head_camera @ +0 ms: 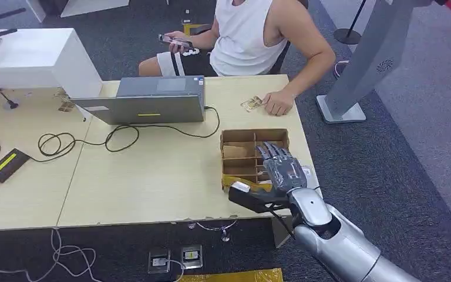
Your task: Pass the card to the sensor for recognition and then transmit it.
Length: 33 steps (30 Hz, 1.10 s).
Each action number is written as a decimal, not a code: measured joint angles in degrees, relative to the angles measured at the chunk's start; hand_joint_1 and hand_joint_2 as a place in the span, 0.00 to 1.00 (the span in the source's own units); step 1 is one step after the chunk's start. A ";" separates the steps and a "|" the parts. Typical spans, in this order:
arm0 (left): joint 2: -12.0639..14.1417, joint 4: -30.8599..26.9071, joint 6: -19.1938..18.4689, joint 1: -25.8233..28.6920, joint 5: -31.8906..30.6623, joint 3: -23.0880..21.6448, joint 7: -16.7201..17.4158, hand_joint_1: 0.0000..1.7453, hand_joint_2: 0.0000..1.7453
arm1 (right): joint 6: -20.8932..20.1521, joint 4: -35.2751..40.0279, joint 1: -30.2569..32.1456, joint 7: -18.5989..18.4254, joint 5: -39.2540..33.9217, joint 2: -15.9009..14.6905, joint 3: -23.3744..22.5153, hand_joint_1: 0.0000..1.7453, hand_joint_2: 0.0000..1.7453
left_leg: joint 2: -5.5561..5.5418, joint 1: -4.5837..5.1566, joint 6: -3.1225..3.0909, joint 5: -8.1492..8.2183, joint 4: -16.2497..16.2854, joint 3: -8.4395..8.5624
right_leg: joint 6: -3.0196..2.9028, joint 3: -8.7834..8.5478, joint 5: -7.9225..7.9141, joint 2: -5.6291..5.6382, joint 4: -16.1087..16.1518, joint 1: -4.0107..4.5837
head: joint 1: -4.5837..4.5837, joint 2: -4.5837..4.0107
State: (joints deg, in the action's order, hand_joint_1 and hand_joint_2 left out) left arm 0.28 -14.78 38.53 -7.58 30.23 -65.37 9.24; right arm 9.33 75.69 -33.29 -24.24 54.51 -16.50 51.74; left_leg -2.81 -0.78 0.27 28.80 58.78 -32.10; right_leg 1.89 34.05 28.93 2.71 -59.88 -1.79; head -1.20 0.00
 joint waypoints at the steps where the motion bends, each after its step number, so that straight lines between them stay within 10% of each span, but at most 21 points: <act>1: 0.00 0.00 0.00 0.00 0.00 0.00 0.00 0.00 0.00 | 0.00 0.00 0.00 0.00 0.00 0.00 0.00 0.00 1.00 | 0.00 0.00 0.00 0.00 0.00 0.00 | 0.00 0.00 0.00 0.00 0.00 0.00 | 0.00 0.00; 33: 0.07 0.00 0.35 0.77 1.07 0.00 -0.28 0.00 0.00 | 0.72 -4.72 -0.78 -0.98 -1.70 0.79 0.90 0.00 1.00 | 0.01 0.00 0.00 0.00 0.00 0.02 | 0.00 0.00 0.00 0.00 0.00 0.00 | 0.00 0.00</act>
State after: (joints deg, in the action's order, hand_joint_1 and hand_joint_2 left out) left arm 0.35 -14.78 38.88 -6.82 31.30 -65.37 8.96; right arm 10.05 70.97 -34.07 -25.22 52.81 -15.72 52.63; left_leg -2.81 -0.78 0.27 28.80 58.78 -32.08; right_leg 1.89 34.05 28.93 2.71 -59.88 -1.79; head -1.20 0.00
